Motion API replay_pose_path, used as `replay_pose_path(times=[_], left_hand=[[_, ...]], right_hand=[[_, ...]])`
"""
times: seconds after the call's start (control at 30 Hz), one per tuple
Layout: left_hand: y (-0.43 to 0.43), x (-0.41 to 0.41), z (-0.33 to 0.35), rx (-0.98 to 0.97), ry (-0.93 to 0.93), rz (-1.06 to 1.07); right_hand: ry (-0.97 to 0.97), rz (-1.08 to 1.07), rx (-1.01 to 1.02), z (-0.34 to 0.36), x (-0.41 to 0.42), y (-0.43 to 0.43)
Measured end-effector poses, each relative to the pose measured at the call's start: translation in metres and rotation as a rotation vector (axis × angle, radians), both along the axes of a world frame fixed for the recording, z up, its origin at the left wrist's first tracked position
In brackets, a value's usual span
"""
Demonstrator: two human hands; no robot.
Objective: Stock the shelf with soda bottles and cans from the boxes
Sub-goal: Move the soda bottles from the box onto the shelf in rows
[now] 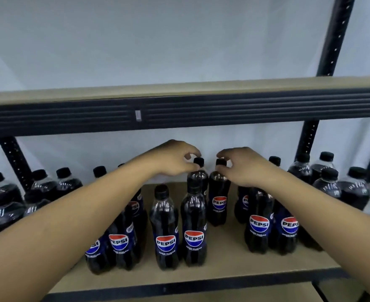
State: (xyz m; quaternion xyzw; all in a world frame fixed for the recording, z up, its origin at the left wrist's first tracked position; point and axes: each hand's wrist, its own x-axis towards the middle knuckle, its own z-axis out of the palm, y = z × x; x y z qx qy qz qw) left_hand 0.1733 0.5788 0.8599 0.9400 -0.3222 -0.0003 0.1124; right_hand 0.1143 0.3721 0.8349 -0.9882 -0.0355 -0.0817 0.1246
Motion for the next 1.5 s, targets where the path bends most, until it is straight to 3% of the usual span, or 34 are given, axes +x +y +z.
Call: replay_pose_path(times=[0.2, 0.73, 1.5], left_hand=[[-0.03, 0.033, -0.012, 0.092, -0.038, -0.037], [-0.008, 0.053, -0.017, 0.091, -0.052, -0.094], [0.051, 0.03, -0.015, 0.097, -0.068, 0.065]], right_hand=[[0.119, -0.069, 0.009, -0.017, 0.028, 0.003], [0.011, 0.084, 0.11, -0.025, 0.053, 0.007], [0.064, 0.19, 0.24, -0.023, 0.063, 0.052]])
